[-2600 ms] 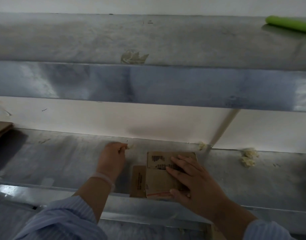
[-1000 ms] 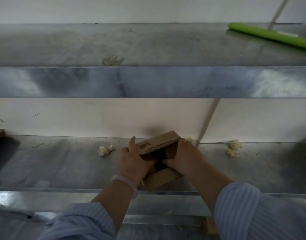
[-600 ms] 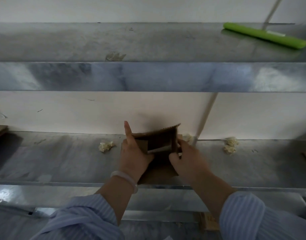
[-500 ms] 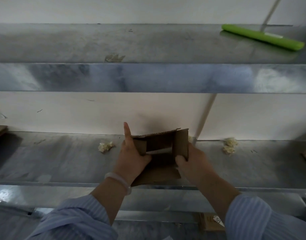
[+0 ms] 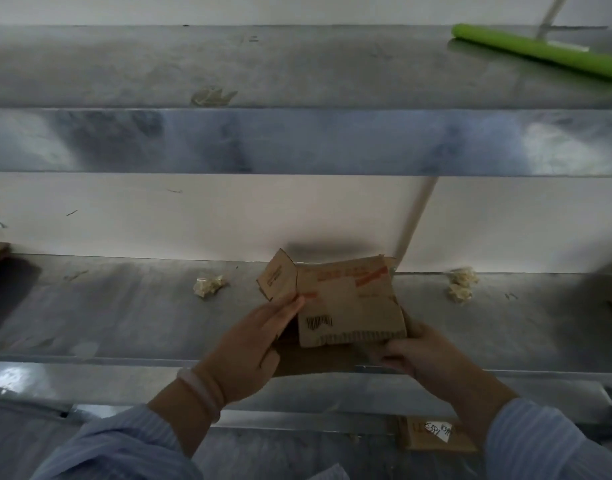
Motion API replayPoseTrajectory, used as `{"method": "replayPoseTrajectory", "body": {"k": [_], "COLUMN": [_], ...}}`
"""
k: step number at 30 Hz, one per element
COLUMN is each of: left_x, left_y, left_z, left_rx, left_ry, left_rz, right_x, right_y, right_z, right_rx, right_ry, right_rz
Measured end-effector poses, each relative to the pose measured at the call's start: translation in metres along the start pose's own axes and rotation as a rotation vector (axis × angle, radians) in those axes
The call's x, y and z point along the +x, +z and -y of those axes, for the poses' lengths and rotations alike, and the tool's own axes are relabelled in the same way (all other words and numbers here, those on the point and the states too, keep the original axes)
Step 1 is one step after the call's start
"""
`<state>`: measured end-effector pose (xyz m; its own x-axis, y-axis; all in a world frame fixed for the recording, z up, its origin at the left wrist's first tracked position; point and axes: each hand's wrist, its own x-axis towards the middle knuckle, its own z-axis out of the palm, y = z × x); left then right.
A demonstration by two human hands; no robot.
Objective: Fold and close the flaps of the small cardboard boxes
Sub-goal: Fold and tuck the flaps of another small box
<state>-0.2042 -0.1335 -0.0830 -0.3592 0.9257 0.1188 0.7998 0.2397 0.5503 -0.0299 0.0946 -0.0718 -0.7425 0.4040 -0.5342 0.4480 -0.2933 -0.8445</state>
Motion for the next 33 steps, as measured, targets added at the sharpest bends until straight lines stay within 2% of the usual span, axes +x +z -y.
{"method": "replayPoseTrajectory", "body": {"k": [3,6,8,10,13,14,16,18,25,33], "left_x": [-0.003,-0.002,-0.001,0.007,0.028,0.035,0.042,0.043,0.040,0.042], "left_y": [0.015,0.031,0.040,0.044,0.048,0.051,0.056,0.062,0.075,0.073], "left_z": [0.002,0.006,0.010,0.013,0.014,0.015,0.020,0.027,0.033,0.036], "left_rx": [0.155,0.284,0.353,0.287,0.258,0.310,0.379,0.432,0.476,0.404], "left_ry": [0.039,0.085,0.094,0.029,-0.027,-0.022,-0.055,-0.093,-0.161,-0.221], "left_rz": [0.103,0.189,0.225,0.229,0.138,0.135,0.168,0.171,0.125,0.160], "right_x": [-0.009,-0.017,-0.020,-0.018,-0.002,0.004,0.020,0.038,0.058,0.061], "right_y": [-0.013,-0.025,-0.033,-0.037,-0.027,-0.018,0.001,0.017,0.024,0.013], "right_z": [-0.012,-0.015,-0.013,-0.013,-0.012,-0.011,-0.018,-0.032,-0.063,-0.055], "right_rx": [0.193,0.122,-0.078,-0.364,-0.705,-0.846,-1.176,-1.402,-1.407,-1.425], "right_ry": [0.141,0.141,0.098,0.045,-0.176,-0.280,-0.412,-0.421,-0.452,-0.452], "right_rz": [0.225,0.235,0.165,0.042,-0.338,-0.368,-0.249,-0.195,-0.274,-0.197]}}
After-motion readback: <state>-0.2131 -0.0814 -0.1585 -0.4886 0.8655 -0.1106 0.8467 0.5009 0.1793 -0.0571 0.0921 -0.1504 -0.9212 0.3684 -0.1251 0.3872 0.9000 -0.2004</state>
